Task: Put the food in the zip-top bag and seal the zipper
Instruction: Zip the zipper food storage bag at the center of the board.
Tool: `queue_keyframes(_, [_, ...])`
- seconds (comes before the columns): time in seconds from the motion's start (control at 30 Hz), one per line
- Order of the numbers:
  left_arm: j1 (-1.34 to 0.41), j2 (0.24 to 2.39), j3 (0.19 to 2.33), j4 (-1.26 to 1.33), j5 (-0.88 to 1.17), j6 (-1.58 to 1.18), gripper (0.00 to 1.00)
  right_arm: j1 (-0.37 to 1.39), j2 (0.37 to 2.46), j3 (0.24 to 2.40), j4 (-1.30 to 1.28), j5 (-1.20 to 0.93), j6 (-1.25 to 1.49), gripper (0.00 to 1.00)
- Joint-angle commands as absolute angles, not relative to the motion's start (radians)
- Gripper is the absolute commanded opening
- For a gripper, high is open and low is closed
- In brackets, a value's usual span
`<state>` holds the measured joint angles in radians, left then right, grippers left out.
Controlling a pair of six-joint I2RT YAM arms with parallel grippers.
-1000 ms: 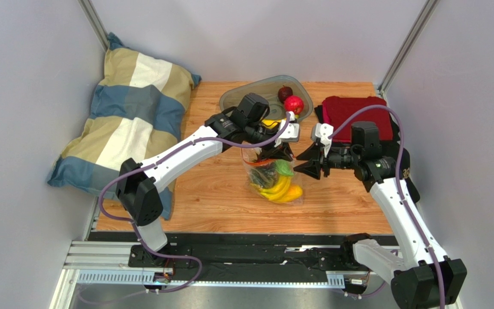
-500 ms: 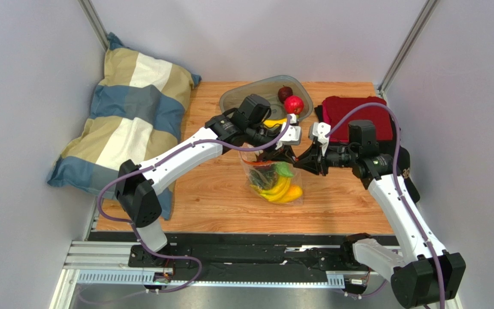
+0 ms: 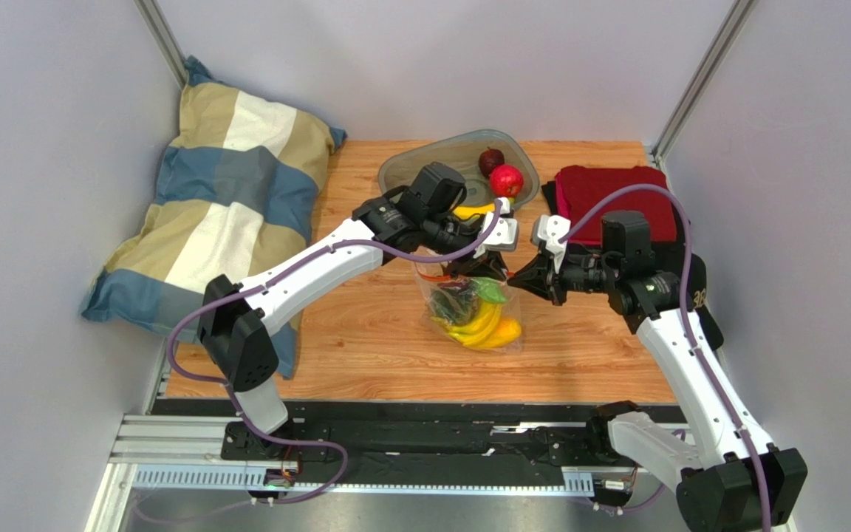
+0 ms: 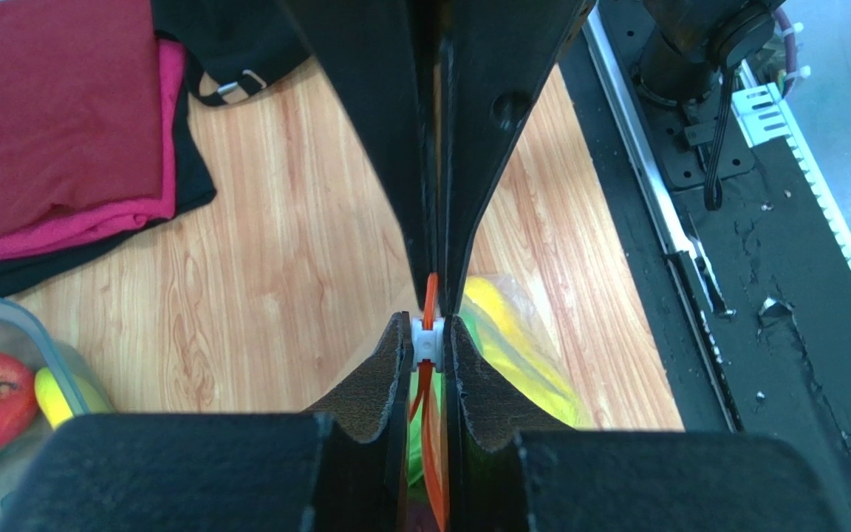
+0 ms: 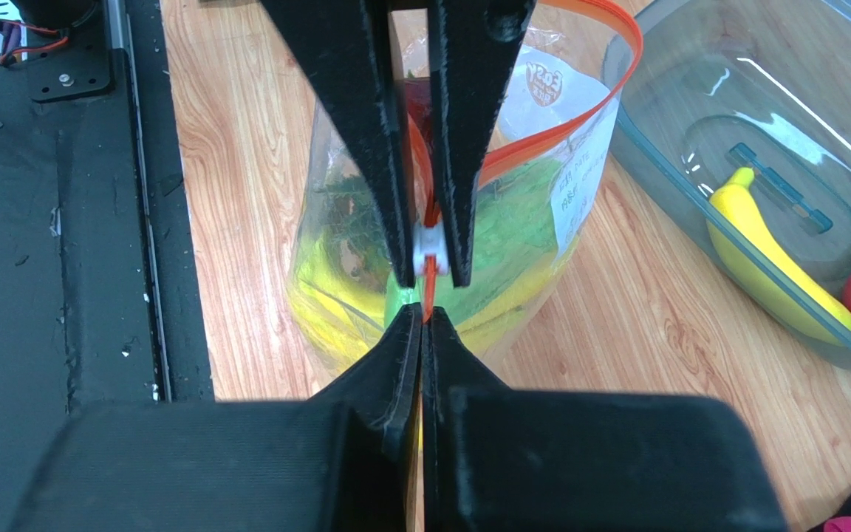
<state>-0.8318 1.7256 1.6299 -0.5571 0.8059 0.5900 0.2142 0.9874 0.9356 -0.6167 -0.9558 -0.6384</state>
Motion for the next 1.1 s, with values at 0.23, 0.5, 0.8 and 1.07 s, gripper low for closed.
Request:
queue_keyframes(0.23, [-0.753, 1.706, 1.658, -0.663, 0.727, 0.676, 0.06, 0.189, 0.953, 0.940, -0.626, -0.950, -0.661, 0.00])
queue_keyframes(0.5, [-0.719, 1.701, 1.670, -0.666, 0.739, 0.702, 0.00, 0.179, 0.956, 0.942, -0.661, -0.957, -0.696, 0.00])
queue_keyframes(0.8, [-0.790, 1.683, 1.698, -0.670, 0.785, 0.709, 0.00, 0.204, 1.032, 1.011, -0.578, -0.997, -0.555, 0.96])
queue_keyframes(1.07, [-0.831, 1.701, 1.710, -0.669, 0.776, 0.689, 0.00, 0.250, 1.063, 1.040, -0.672, -0.999, -0.675, 0.61])
